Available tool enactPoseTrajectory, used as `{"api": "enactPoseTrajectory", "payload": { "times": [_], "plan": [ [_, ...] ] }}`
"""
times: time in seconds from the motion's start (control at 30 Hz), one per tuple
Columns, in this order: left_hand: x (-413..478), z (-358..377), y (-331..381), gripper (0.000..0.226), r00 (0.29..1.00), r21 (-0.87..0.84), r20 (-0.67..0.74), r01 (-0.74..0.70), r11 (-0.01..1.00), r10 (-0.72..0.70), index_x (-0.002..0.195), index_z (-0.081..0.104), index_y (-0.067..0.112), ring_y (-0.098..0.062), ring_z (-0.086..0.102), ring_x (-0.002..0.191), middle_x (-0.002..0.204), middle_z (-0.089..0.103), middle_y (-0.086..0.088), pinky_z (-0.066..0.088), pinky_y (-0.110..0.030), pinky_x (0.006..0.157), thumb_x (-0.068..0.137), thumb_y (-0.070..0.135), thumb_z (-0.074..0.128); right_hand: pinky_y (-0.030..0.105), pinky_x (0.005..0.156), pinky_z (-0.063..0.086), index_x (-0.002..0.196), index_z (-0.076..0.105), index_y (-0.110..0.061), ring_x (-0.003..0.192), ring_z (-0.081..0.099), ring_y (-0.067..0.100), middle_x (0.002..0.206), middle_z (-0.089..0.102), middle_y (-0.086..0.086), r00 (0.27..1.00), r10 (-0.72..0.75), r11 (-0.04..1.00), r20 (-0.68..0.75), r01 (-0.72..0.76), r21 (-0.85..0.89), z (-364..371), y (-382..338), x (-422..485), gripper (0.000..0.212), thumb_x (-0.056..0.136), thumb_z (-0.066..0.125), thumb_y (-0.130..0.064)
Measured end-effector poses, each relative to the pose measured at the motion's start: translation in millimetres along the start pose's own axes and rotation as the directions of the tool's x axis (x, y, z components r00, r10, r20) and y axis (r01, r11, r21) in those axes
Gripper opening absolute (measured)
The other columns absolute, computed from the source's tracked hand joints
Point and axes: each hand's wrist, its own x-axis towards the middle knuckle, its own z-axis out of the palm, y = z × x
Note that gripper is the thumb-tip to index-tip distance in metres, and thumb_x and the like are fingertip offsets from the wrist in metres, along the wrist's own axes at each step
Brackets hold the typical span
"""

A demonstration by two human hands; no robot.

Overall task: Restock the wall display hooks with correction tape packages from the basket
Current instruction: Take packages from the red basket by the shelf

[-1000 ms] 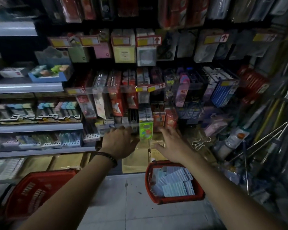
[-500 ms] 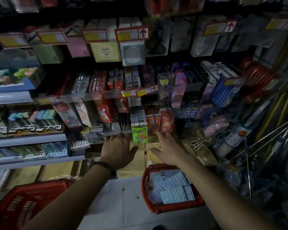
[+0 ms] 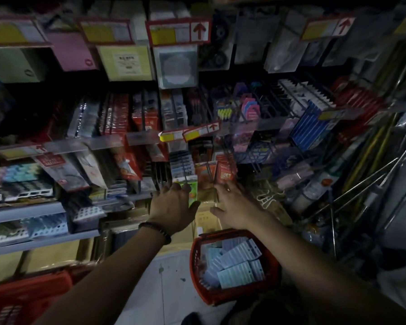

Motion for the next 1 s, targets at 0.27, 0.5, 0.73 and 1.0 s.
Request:
{"api": "enactPoseTrajectory", "payload": {
  "times": [0.27, 0.5, 0.73, 1.0],
  "plan": [
    [37, 54, 15, 0.058, 0.999, 0.05, 0.02, 0.038, 0.998, -0.039, 0.139, 0.056, 0.027, -0.038, 0.065, 0.116, 0.13, 0.066, -0.008, 0.056, -0.048, 0.093, 0.096, 0.066, 0.051, 0.052, 0.125, 0.029, 0.165, 0.015, -0.029, 0.159, 0.018, 0.032, 0.173, 0.012, 0.007, 0.994, -0.074, 0.995, 0.076, 0.068, 0.071, 20, 55, 46, 0.084, 0.099, 0.061, -0.054],
    [73, 164, 67, 0.058, 0.964, -0.068, 0.145, 0.234, 0.97, -0.223, 0.139, 0.052, 0.03, -0.035, 0.063, 0.118, 0.129, 0.065, -0.004, 0.053, -0.047, 0.094, 0.094, 0.066, 0.047, 0.048, 0.117, 0.037, 0.163, 0.021, -0.023, 0.148, 0.034, 0.033, 0.166, 0.028, 0.01, 0.972, -0.102, 0.994, 0.212, 0.11, -0.024, 83, 154, 85, 0.077, 0.102, 0.053, -0.057],
    [95, 319, 110, 0.05, 0.923, -0.083, 0.237, 0.331, 0.94, -0.304, 0.132, 0.055, 0.026, -0.034, 0.065, 0.112, 0.123, 0.066, -0.005, 0.054, -0.045, 0.092, 0.097, 0.06, 0.048, 0.047, 0.11, 0.044, 0.156, 0.032, -0.025, 0.139, 0.043, 0.032, 0.149, 0.042, 0.007, 0.952, -0.113, 0.99, 0.285, 0.132, -0.048, 201, 263, 132, 0.069, 0.098, 0.054, -0.057],
    [61, 446, 150, 0.055, 0.962, -0.11, 0.12, 0.258, 0.96, -0.245, 0.143, 0.048, 0.029, -0.027, 0.06, 0.127, 0.144, 0.058, -0.001, 0.053, -0.044, 0.101, 0.095, 0.049, 0.064, 0.045, 0.119, 0.037, 0.159, 0.031, -0.025, 0.148, 0.037, 0.027, 0.161, 0.032, 0.004, 0.965, -0.121, 0.992, 0.231, 0.113, 0.048, 329, 348, 121, 0.07, 0.1, 0.06, -0.05]
  ]
}}
